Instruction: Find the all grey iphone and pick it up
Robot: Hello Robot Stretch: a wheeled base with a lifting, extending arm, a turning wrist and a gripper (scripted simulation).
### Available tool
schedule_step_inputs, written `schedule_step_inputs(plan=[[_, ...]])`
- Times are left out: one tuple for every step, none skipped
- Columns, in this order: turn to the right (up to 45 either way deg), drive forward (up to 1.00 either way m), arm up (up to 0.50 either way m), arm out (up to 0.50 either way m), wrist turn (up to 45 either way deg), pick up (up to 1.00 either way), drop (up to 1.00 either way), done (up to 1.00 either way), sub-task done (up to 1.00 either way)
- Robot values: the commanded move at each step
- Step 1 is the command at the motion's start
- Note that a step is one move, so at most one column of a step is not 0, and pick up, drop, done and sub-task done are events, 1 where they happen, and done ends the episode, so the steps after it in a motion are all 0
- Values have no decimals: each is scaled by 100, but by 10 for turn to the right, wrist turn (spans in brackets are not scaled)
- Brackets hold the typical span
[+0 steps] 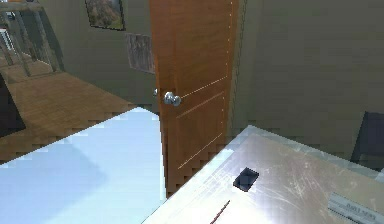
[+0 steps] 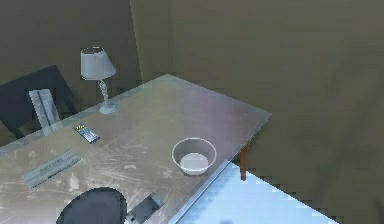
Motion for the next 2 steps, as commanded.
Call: schedule_step_inputs(plan=[[0,0,26,0,0,0,0,0,0],[0,0,0,16,0,0,0,0,0]])
